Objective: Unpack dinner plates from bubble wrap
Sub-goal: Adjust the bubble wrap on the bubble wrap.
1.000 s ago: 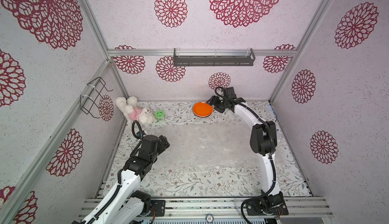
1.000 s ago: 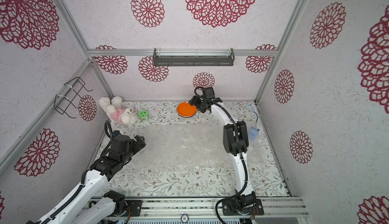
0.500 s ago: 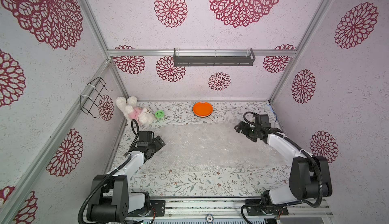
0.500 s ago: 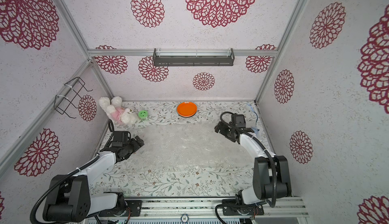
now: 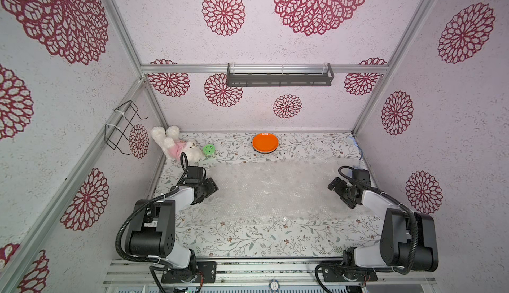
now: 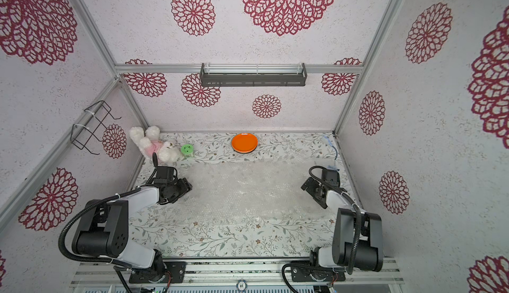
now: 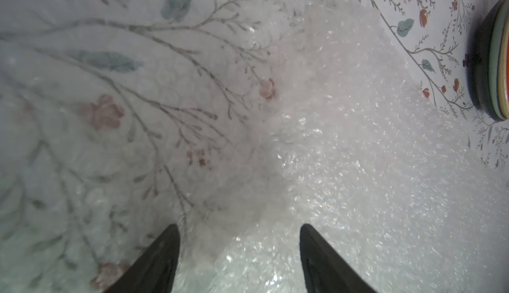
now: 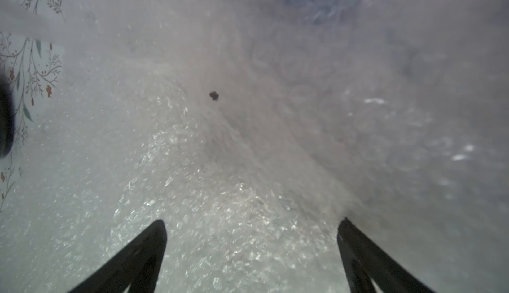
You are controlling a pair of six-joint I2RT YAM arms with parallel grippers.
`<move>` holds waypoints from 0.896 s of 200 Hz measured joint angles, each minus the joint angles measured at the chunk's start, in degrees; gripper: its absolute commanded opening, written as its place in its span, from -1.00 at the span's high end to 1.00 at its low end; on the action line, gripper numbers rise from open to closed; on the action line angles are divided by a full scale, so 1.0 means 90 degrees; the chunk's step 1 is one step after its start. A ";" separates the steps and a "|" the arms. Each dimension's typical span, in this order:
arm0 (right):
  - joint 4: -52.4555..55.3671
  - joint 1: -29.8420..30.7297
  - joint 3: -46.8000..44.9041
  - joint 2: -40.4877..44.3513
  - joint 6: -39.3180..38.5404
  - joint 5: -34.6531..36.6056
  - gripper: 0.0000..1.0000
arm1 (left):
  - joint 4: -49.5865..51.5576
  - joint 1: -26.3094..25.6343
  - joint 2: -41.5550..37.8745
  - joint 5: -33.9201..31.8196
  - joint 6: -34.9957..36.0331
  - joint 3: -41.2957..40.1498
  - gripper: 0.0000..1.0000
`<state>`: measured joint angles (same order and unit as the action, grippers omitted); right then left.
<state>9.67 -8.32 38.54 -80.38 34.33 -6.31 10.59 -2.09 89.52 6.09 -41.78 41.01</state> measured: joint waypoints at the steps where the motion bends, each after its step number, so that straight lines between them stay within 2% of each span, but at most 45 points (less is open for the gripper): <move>1: 0.0002 -0.0005 0.0002 0.0000 0.0007 0.0019 -0.95 | 0.0005 0.0000 0.0007 -0.0005 0.0000 0.0010 -0.40; 43: -0.0036 -0.0126 0.0012 0.0172 0.0202 0.0515 -0.95 | 0.0073 0.0000 0.0189 -0.0034 0.0010 0.0202 -0.34; 94: -0.0255 -0.0437 -0.0075 0.0085 0.0381 0.0537 -0.87 | -0.0296 0.0005 0.0457 0.0508 0.0046 0.0338 -0.36; 145: -0.0357 -0.1025 -0.0442 0.0138 0.0699 0.0435 -0.87 | -0.0478 0.0005 0.0675 0.0821 0.0102 0.0512 -0.47; 179: -0.0333 -0.1120 -0.0529 0.0556 0.0755 0.0342 -0.93 | -0.0289 0.0005 0.0391 0.1144 0.0121 0.0476 -0.62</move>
<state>6.68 -18.39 33.78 -75.37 41.12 -3.22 7.99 -2.04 93.03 16.38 -40.69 45.30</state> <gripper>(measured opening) 0.960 0.787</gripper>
